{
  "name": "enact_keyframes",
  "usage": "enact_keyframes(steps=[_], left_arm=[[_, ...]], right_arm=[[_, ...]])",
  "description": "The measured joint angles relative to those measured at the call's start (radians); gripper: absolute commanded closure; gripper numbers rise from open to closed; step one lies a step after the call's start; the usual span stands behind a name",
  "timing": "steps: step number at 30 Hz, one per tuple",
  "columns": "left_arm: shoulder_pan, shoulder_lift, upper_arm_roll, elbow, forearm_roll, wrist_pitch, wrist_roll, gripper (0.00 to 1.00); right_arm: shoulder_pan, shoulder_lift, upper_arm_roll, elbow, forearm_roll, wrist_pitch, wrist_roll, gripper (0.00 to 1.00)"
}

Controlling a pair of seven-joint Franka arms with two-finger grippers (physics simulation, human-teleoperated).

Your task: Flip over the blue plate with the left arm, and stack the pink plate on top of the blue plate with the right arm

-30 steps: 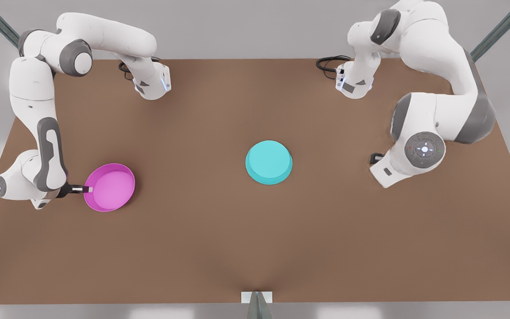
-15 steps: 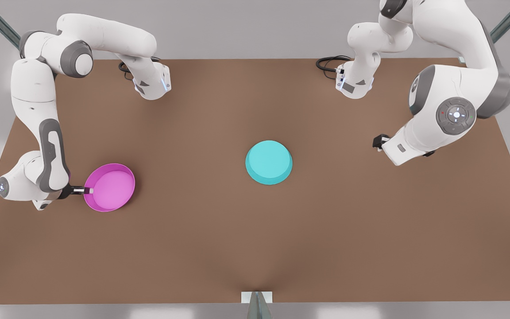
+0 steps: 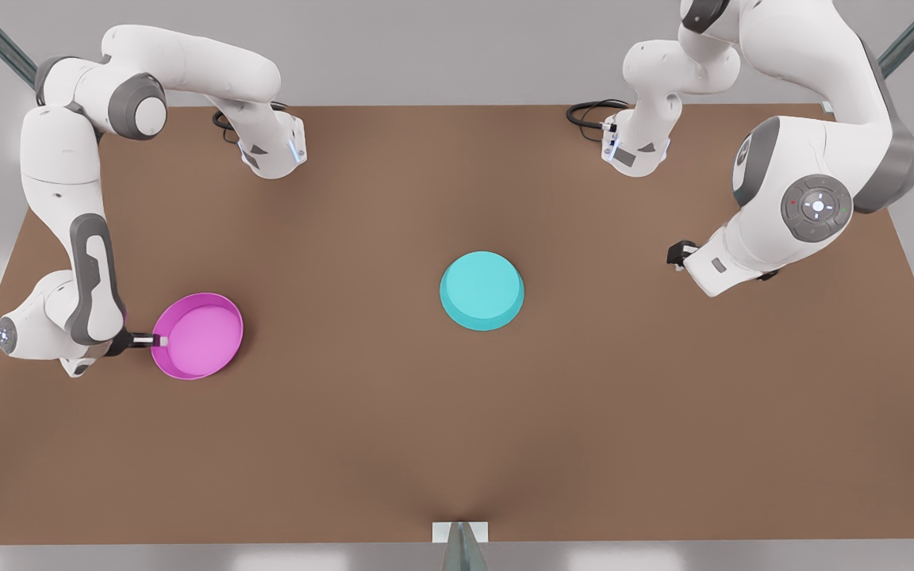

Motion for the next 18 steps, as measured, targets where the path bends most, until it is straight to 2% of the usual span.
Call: enact_keyframes(steps=[18], left_arm=[[0.000,0.002,-0.002,0.002,-0.001,-0.001,-0.003,0.00]], right_arm=[[0.000,-0.011,0.015,0.006,-0.002,-0.047,0.000,0.79]])
